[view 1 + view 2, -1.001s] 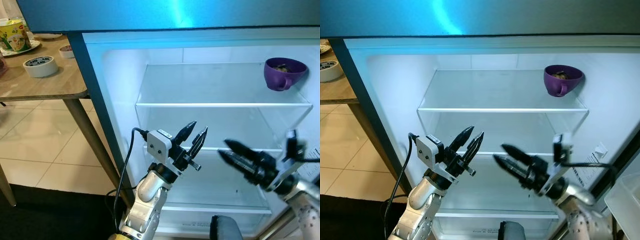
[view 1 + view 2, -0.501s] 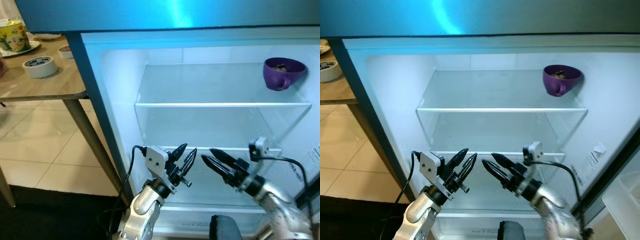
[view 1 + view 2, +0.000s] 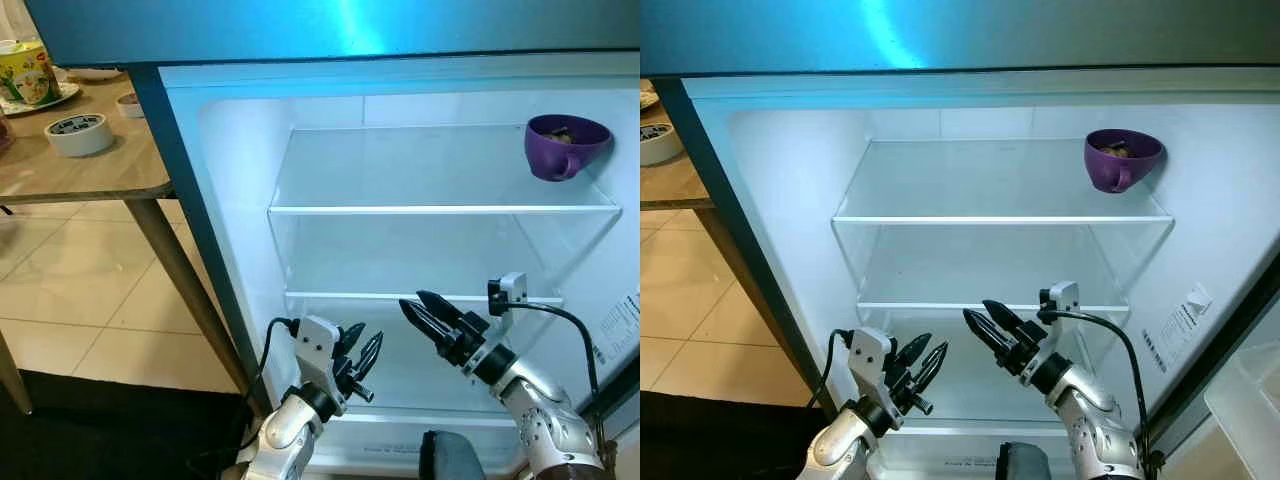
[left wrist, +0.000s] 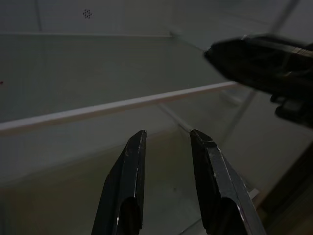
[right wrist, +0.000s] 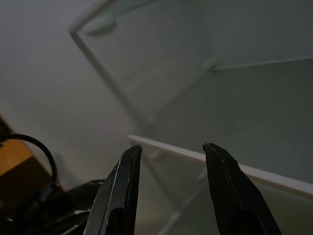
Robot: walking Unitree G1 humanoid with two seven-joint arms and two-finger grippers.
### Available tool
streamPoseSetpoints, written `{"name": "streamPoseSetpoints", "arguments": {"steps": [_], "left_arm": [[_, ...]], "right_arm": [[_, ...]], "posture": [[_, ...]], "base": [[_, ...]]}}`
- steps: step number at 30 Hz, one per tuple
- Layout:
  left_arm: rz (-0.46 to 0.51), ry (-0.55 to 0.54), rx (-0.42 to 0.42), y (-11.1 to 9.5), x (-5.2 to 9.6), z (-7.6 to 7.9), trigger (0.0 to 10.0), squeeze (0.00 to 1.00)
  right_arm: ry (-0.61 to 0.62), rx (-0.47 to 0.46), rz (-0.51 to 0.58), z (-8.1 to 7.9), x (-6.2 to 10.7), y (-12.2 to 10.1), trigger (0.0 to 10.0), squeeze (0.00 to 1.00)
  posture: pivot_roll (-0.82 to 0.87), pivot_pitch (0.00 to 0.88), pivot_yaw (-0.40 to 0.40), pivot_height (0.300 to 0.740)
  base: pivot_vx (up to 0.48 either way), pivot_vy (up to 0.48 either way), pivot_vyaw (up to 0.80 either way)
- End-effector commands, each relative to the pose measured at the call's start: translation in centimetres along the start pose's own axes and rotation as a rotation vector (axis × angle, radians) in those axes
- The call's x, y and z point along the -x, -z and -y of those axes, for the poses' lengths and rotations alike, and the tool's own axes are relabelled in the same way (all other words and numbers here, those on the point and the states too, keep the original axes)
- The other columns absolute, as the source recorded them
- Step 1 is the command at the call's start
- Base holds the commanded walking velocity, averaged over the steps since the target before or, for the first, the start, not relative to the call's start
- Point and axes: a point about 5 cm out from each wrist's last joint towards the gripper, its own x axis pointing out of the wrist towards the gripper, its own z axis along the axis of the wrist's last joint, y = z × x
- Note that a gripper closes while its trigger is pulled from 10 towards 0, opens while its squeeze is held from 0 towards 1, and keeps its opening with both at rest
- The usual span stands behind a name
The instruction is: Restocking fridge
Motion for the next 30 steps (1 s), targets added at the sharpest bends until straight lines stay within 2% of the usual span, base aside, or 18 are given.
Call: {"name": "streamPoseSetpoints", "arguments": {"steps": [1, 2, 3, 5, 9, 16, 22, 24, 26, 28, 30], "left_arm": [[-0.085, 0.036, 0.044, 2.0, 0.1, 1.7, 10.0, 0.0], [-0.085, 0.036, 0.044, 2.0, 0.1, 1.7, 10.0, 0.0], [-0.134, 0.094, 0.014, 2.8, 0.2, 2.5, 10.0, 0.0], [-0.157, 0.124, 0.007, 3.2, 0.3, 2.9, 10.0, 0.0], [-0.219, 0.146, -0.001, 4.2, 0.7, 3.2, 10.0, 0.0], [-0.266, 0.157, -0.011, 5.2, 1.2, 3.1, 10.0, 0.0], [-0.334, 0.15, -0.036, 6.4, 2.0, 2.5, 10.0, 0.0], [-0.345, 0.138, -0.037, 6.6, 2.1, 2.2, 10.0, 0.0], [-0.363, 0.105, -0.04, 6.8, 2.6, 1.3, 10.0, 0.0], [-0.363, 0.103, -0.042, 6.8, 2.7, 1.1, 10.0, 0.0], [-0.352, 0.095, -0.038, 6.6, 2.7, 0.8, 10.0, 0.0]], "right_arm": [[0.01, -0.037, -0.001, 0.4, 0.6, 0.5, 10.0, 0.0], [0.01, -0.037, -0.001, 0.4, 0.6, 0.5, 10.0, 0.0], [0.019, -0.05, -0.007, 0.6, 0.8, 0.8, 10.0, 0.0], [0.028, -0.06, -0.008, 0.7, 1.0, 1.0, 10.0, 0.0], [0.068, -0.097, -0.029, 1.3, 1.3, 2.0, 10.0, 0.0], [0.069, -0.117, -0.026, 1.4, 1.6, 2.4, 10.0, 0.0], [0.146, -0.074, -0.073, 2.0, 1.6, 3.3, 10.0, 0.0], [0.151, -0.08, -0.073, 2.0, 1.6, 3.4, 10.0, 0.0], [0.128, -0.129, -0.05, 2.1, 1.9, 3.4, 10.0, 0.0], [0.123, -0.136, -0.045, 2.1, 2.0, 3.4, 10.0, 0.0], [0.109, -0.145, -0.037, 2.1, 2.3, 3.5, 10.0, 0.0]], "posture": [[-0.09, 0.065, 0.03, 0.46], [-0.09, 0.065, 0.03, 0.46], [-0.09, 0.061, 0.03, 0.47], [-0.09, 0.06, 0.03, 0.48], [-0.1, 0.058, 0.03, 0.505], [-0.09, 0.048, 0.031, 0.54], [-0.09, 0.043, 0.034, 0.564], [-0.09, 0.043, 0.034, 0.564], [-0.09, 0.042, 0.036, 0.564], [-0.09, 0.042, 0.036, 0.564], [-0.09, 0.046, 0.035, 0.584]], "base": [[0.0, 0.0, 0.0], [0.0, 0.0, 0.0], [0.0, 0.0, 0.0], [0.0, 0.0, 0.0], [0.0, 0.0, 0.0], [0.0, 0.0, 0.0], [0.0, 0.0, 0.0], [0.0, 0.0, 0.0], [0.0, 0.0, 0.0], [0.0, 0.0, 0.0], [0.0, 0.0, 0.0]]}}
